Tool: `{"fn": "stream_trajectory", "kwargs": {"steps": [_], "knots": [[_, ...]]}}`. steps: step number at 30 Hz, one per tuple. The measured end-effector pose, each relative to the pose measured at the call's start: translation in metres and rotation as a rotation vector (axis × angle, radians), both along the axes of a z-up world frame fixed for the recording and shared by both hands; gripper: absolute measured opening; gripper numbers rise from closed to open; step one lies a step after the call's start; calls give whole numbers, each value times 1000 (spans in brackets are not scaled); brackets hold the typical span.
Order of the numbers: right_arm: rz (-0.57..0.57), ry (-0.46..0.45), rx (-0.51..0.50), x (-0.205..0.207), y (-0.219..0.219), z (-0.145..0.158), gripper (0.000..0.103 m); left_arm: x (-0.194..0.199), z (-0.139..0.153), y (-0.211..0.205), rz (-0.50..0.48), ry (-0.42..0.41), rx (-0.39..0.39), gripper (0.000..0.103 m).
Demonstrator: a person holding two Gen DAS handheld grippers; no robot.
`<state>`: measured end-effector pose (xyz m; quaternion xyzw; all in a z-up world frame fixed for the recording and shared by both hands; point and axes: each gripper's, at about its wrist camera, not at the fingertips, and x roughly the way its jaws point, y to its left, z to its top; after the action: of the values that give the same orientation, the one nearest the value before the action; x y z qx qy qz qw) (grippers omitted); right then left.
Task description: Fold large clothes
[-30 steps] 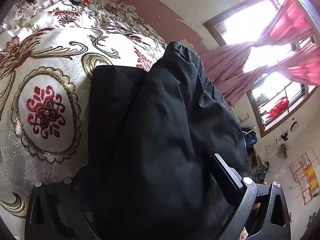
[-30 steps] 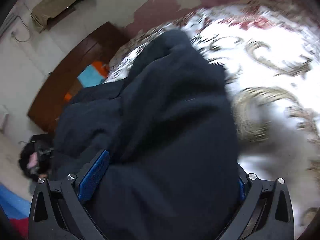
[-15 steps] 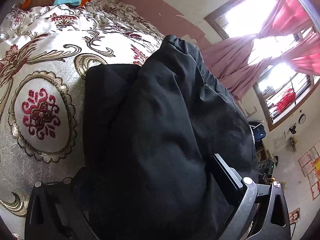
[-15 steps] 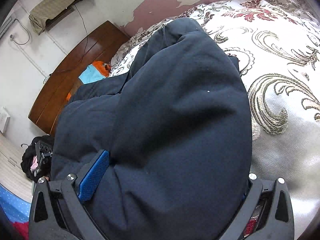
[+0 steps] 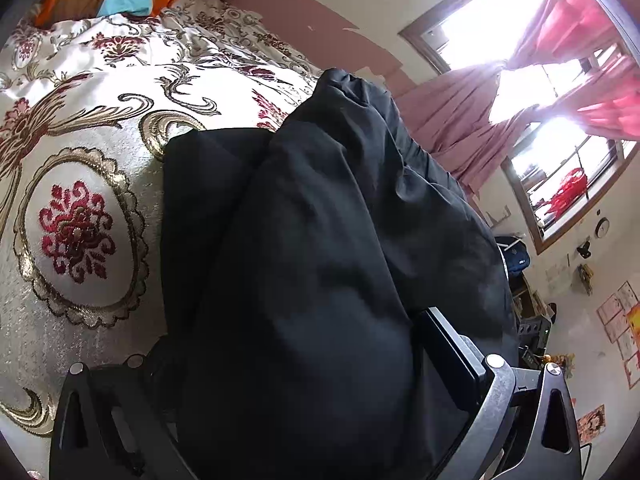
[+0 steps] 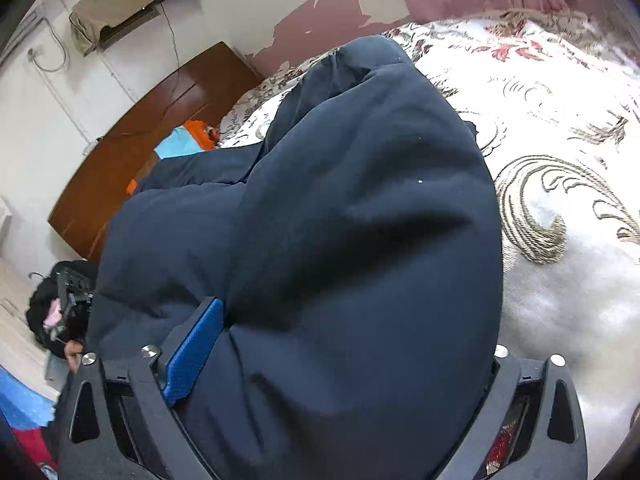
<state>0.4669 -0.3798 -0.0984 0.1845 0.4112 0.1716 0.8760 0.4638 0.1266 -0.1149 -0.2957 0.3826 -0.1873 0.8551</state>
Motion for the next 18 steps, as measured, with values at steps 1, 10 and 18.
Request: {"fn": "stream_trajectory", "kwargs": {"steps": [1, 10, 18], "knots": [[-5, -7, -27, -2, 4, 3, 88, -1, 1, 0, 0, -8, 2, 98], [-77, -75, -83, -34, 20, 30, 45, -13, 17, -9, 2, -48, 73, 57], [-191, -94, -39, -65, 29, 67, 28, -29, 40, -18, 30, -127, 139, 25]]}}
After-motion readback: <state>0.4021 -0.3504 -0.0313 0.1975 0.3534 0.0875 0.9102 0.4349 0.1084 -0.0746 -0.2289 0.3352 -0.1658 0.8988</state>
